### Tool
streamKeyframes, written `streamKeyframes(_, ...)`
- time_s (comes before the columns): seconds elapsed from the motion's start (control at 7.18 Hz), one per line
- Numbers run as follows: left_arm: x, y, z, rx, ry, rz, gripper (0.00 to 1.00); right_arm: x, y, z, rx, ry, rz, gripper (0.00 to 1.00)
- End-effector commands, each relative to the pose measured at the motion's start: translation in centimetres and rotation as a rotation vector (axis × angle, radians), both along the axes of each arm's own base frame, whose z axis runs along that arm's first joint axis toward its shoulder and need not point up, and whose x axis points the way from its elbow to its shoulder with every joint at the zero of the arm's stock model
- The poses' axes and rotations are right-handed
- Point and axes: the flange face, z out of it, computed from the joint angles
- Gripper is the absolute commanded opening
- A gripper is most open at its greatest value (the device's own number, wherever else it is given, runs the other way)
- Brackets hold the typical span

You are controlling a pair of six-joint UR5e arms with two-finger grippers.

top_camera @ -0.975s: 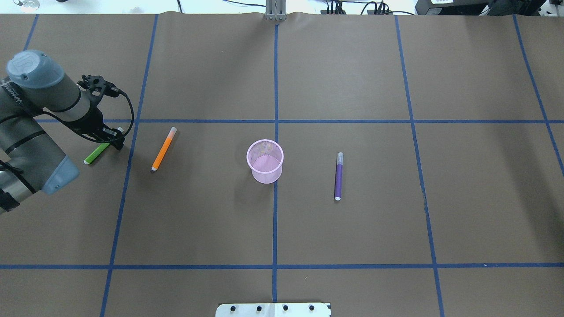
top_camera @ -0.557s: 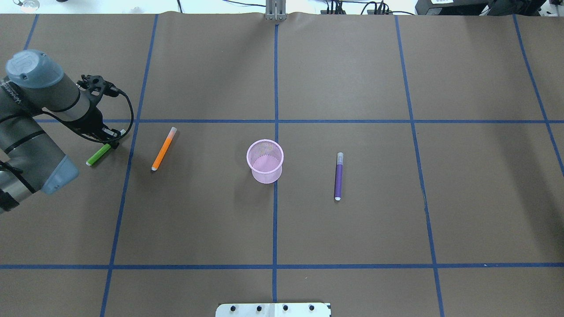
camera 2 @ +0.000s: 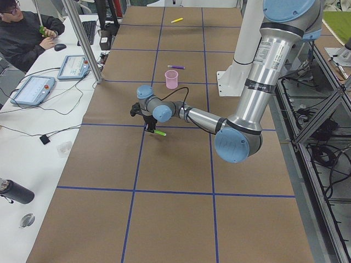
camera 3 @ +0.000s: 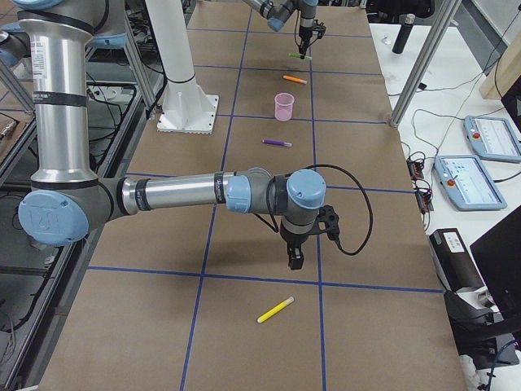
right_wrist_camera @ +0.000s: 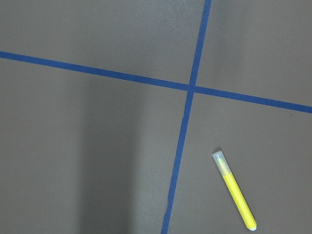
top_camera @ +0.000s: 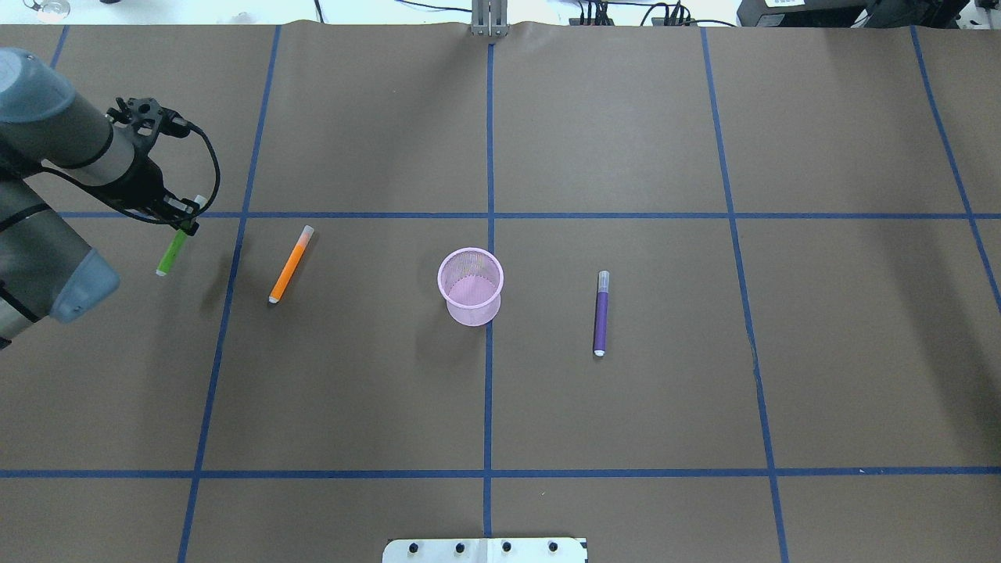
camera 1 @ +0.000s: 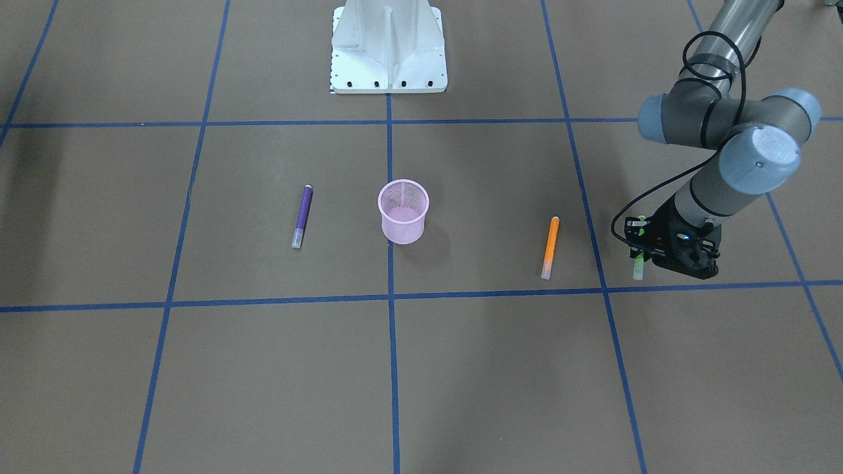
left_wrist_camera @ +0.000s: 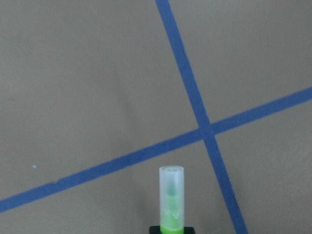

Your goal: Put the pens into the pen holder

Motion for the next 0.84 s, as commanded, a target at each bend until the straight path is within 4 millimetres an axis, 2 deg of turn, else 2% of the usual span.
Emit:
streamKeyframes(0.0,-2.8,-2.2,-6.3,0.017,0.072,-0.115,0.00,0.0,-0.1,0.6,0.000,-0.005,-0.012,1.00)
streamKeyframes(0.14,-2.4,-3.4,-9.9,-0.001,0.110,-0.172,0.00,0.0,0.0,1.5,0.048,0.005,-0.021,1.00)
streamKeyframes(0.28,-2.1,-3.8,-12.7,0.019,0.140,-0.188,0.00,0.4,0.2,3.9,0.082,0.079,-0.011,1.00)
streamKeyframes(0.42,-1.6,-4.3,-16.2,0.039,0.177,-0.201,0.00,0.3,0.3,8.0,0.050,0.088,-0.019,1.00)
streamKeyframes(0.56,-1.8,-4.5,-19.0,0.097,0.190,-0.235,0.00,0.3,0.1,10.7,0.128,0.087,-0.032,1.00)
streamKeyframes(0.7,-2.0,-4.5,-20.5,0.132,0.211,-0.245,0.00,-0.1,0.8,14.4,0.181,0.066,-0.081,1.00)
